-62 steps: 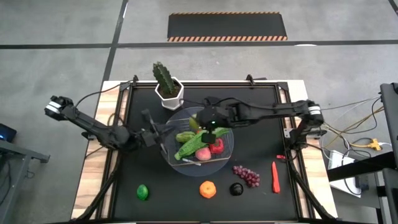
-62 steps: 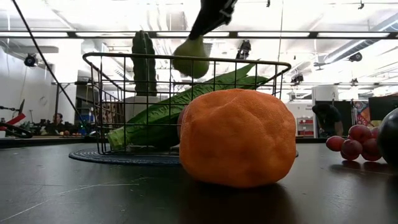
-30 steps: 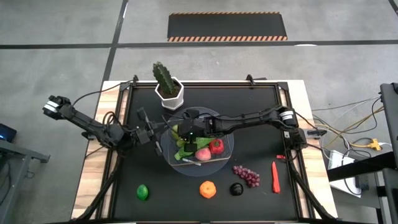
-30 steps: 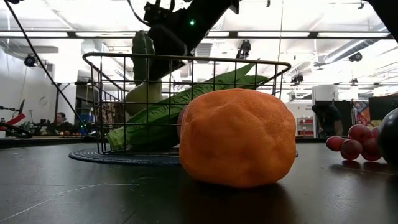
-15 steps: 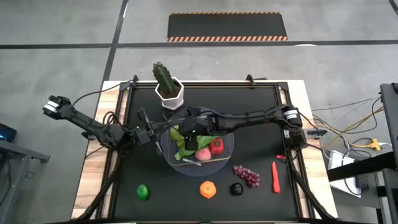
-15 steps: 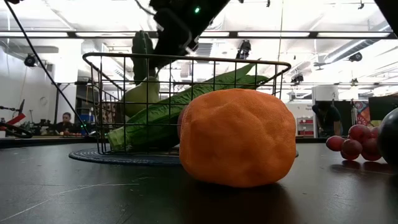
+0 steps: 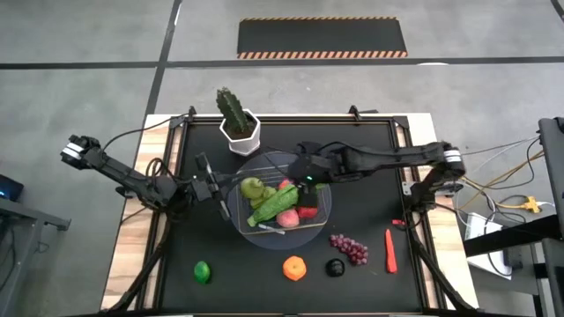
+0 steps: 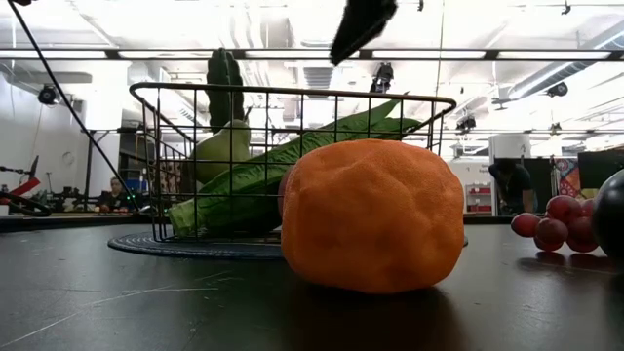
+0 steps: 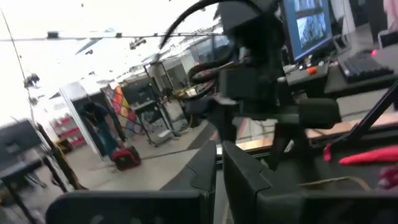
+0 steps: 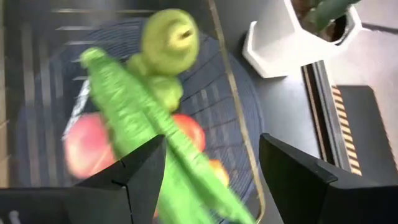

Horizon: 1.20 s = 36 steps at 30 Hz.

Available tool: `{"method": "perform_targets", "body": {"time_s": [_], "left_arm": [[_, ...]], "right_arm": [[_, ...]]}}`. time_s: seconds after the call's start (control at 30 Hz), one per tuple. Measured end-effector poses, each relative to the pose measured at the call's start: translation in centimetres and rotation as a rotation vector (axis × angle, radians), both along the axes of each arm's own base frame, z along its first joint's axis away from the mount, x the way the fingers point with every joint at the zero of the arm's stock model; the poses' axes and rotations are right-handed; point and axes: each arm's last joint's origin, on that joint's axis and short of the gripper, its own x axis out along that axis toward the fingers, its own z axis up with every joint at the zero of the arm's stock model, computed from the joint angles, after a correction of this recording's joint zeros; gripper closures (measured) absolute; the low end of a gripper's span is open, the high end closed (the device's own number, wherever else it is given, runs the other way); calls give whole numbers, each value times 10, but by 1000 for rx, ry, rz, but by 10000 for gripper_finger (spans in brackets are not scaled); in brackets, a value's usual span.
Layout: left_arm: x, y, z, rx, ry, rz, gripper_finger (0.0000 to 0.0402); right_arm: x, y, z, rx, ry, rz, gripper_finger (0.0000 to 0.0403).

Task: Build produce basket
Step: Put the lime into the wire basket

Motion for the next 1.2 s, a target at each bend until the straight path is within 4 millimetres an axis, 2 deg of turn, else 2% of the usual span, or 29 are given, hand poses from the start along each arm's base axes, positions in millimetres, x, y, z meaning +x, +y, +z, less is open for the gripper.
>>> {"method": "perform_targets", "body": {"time_s": [0.17,0.27,0.53,0.63,0.77,0.87,0.93,1.0,1.1,1.2], "left_arm": [[3,-2,-3,-96,-25,-30,391],[6,-4,-4,-151,-46,-65,391],[29,-18,-27,-427,-44,-209,391],[38,-32,-29,-590,-47,-281,391],[41,-59,-10,-727,-82,-385,391],[40,-82,-3,-849,-1,-435,391],[39,-97,-3,-984,81,-424,391],[34,-111,-9,-1192,177,-364,391],[26,-132,-27,-1508,308,-163,391],[20,-153,-34,-1811,484,23,391]], "right_arm": [[-40,18,-1,18,-55,49,163],[-63,26,-9,4,-126,113,163],[-97,30,-42,-73,-391,283,162],[-105,28,-50,-117,-462,321,165],[-115,26,-51,-156,-520,341,168],[-121,24,-52,-169,-519,350,166],[-124,24,-51,-175,-523,354,166],[-125,24,-49,-182,-533,357,166],[-125,24,-49,-198,-526,369,166],[-125,24,-50,-215,-517,382,168]]}}
